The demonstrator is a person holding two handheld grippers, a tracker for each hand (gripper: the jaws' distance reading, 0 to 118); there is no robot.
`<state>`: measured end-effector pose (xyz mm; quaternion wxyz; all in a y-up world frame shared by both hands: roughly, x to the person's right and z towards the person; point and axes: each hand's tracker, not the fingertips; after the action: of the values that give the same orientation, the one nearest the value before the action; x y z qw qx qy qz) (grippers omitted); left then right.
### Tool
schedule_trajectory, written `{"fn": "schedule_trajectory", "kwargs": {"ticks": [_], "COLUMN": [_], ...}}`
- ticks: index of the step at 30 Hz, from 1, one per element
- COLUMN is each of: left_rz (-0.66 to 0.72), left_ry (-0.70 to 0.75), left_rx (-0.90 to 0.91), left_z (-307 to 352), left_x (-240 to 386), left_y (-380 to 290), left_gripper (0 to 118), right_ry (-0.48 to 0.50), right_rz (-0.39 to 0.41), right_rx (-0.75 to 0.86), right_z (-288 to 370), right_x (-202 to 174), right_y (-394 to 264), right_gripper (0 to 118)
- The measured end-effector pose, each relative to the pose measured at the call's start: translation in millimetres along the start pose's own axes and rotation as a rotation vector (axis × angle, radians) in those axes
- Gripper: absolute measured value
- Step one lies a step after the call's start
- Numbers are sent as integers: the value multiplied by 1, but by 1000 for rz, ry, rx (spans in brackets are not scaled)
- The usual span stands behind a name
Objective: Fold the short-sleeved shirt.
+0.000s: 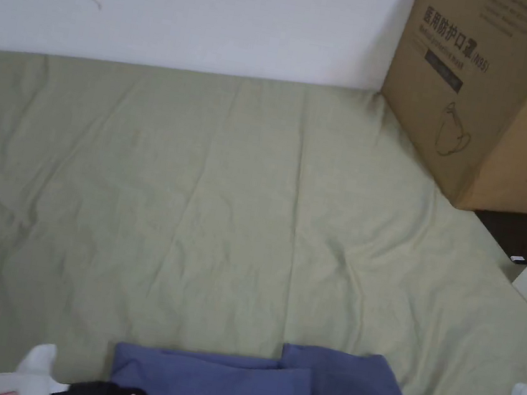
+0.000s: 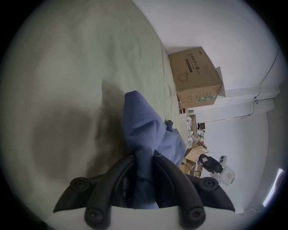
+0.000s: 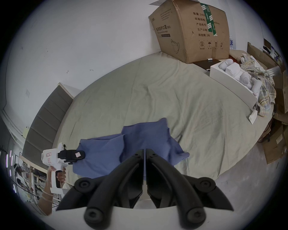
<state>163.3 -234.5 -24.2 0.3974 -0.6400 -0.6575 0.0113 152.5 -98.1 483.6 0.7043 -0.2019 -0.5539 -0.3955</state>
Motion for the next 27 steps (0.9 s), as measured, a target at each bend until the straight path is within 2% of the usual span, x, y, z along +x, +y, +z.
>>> {"fn": "schedule_trajectory", "kwargs": {"ticks": [4,7,11,13,17,21,26,27], "left_rz": [-32,5,-19,-85,-225,-387,-437,-452], "left_ry": [149,245,299,333,424,416,368,355], "left_rx": [79,140,145,152,144,70,-95,-115], "left_z": [65,99,103,96,62,-3,-101,-120], "left_x": [-16,-23,6,36,117,181,187,183], "left_y": [6,11,10,9,4,-18,-32,-34], "left_gripper": [13,13,13,13,13,13,13,25], "right_ry": [-6,15,19,16,13,3,-46,-51], "right_rz": [35,16,17,18,-13,-44,-73,-90], "right_rx": [-5,-14,-20,-17,3,15,11,13], "right_z": [-4,-8,-9,-7,-2,5,8,10], "right_x": [-6,-4,-2,1,16,34,55,60], "right_y": [-4,-7,-11,-12,-11,-12,-16,-17], "right_gripper": [3,3,3,3,3,3,3,3]}}
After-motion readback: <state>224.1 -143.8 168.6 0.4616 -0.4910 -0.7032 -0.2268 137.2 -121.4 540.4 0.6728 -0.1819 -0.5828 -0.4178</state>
